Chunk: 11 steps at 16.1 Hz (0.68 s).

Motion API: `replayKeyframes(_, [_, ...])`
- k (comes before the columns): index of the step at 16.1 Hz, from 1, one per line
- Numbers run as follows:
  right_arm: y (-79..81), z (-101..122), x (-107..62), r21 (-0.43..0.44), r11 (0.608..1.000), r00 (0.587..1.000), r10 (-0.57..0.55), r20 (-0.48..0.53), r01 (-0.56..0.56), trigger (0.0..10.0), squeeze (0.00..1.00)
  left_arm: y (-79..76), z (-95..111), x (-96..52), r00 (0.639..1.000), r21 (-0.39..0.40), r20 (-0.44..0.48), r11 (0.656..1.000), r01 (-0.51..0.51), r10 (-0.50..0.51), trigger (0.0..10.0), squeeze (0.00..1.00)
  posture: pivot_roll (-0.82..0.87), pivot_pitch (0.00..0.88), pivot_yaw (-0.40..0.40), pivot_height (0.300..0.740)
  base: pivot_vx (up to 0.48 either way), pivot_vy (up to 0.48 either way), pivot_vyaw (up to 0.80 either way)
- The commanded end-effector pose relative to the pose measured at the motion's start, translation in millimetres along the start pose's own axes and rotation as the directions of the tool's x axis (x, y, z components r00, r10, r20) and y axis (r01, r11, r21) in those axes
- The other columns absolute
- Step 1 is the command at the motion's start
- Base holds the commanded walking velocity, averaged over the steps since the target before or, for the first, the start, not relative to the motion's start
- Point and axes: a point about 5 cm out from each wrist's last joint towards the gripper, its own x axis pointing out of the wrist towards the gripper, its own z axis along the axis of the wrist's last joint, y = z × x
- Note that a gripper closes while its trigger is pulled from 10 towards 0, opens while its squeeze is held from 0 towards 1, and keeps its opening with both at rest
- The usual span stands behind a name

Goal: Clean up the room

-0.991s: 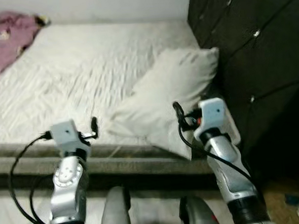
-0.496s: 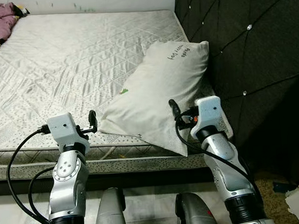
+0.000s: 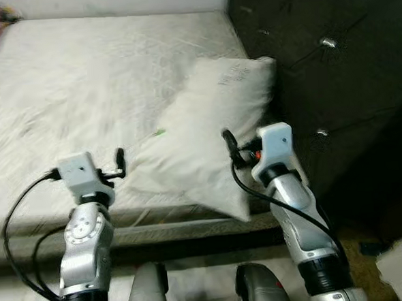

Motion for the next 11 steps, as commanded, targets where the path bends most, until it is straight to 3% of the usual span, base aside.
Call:
replayKeyframes(1, [-6.0, -2.7, -1.8, -0.013, 1.000, 1.000, -0.012, -0.018, 0.012, 10.0, 0.00, -8.9, 2.4, 0.5, 0.999, -0.011, 0.008, 0.999, 0.031, -0.031, 10.0, 0.00, 0.04, 0.038, -0.012, 0.631, 0.480, 0.000, 0.00])
replayKeyframes(11, [-7.6, -7.3, 0.8, -0.023, 1.000, 0.999, 0.001, -0.045, -0.002, 10.0, 0.00, -7.5, -1.9, 1.7, 1.000, -0.007, -0.024, 1.000, 0.011, -0.012, 10.0, 0.00, 0.05, 0.024, -0.015, 0.631, 0.031, 0.000, 0.00])
